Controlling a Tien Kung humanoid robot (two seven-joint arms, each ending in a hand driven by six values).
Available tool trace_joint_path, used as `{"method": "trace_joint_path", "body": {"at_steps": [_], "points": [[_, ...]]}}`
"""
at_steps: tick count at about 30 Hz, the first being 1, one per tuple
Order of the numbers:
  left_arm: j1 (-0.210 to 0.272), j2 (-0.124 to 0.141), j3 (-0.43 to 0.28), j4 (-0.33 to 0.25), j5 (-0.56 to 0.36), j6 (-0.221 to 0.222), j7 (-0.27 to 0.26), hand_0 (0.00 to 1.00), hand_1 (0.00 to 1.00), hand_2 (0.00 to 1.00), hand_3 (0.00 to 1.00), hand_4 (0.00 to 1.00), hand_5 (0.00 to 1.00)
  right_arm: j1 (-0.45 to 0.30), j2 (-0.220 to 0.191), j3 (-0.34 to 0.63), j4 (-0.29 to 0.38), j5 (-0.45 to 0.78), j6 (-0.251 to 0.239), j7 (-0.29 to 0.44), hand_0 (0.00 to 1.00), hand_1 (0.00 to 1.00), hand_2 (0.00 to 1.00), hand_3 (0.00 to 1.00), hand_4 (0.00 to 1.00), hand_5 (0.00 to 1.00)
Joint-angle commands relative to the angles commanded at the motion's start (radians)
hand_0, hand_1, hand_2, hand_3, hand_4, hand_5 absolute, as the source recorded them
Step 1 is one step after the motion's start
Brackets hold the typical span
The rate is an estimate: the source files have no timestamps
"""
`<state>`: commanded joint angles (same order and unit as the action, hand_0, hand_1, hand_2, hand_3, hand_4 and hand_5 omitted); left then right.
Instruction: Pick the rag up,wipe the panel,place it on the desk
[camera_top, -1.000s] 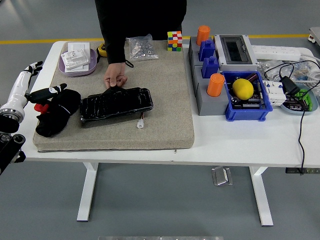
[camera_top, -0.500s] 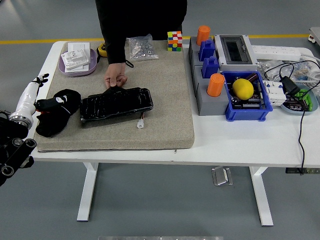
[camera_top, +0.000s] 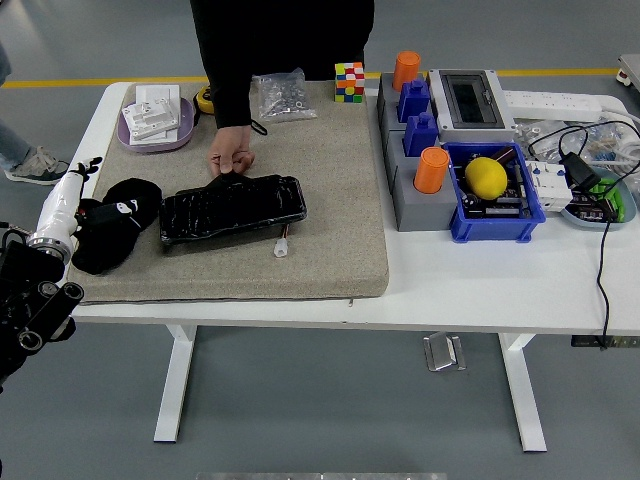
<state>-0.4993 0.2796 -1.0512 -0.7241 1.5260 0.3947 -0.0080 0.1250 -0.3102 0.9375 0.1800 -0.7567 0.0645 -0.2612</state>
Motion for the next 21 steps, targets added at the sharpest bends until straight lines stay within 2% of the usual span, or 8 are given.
{"method": "trace_joint_path", "body": {"at_steps": [6,7,18,19,21], "points": [[-0.009,-0.011,0.018,0.016,0.005,0.006,0.002,0.823,0.874,0.903,0.905,0.972,0.388,0.002,-0.002,-0.032,0.000,0.029,0.000,0.011,0.721,0.661,0.691,0.584,0.942,0.578],[-0.010,-0.012,0.021,0.018,0.007,0.009,0.002,0.797,0.872,0.903,0.898,0.964,0.377,0.002,-0.002,-0.038,0.000,0.034,0.000,0.013,0.721,0.662,0.691,0.584,0.941,0.578],[-0.015,-0.016,0.025,0.032,0.015,0.017,0.010,0.782,0.868,0.896,0.893,0.956,0.366,0.003,-0.004,-0.056,0.000,0.054,0.001,0.020,0.721,0.661,0.690,0.584,0.941,0.578],[-0.015,-0.016,0.026,0.033,0.015,0.017,0.011,0.752,0.856,0.889,0.882,0.949,0.346,0.003,-0.004,-0.058,0.000,0.056,0.001,0.021,0.720,0.661,0.690,0.583,0.940,0.577],[-0.017,-0.017,0.031,0.037,0.017,0.015,0.014,0.752,0.856,0.889,0.882,0.949,0.346,0.003,-0.005,-0.062,0.000,0.060,0.000,0.023,0.720,0.661,0.690,0.583,0.940,0.577]]}}
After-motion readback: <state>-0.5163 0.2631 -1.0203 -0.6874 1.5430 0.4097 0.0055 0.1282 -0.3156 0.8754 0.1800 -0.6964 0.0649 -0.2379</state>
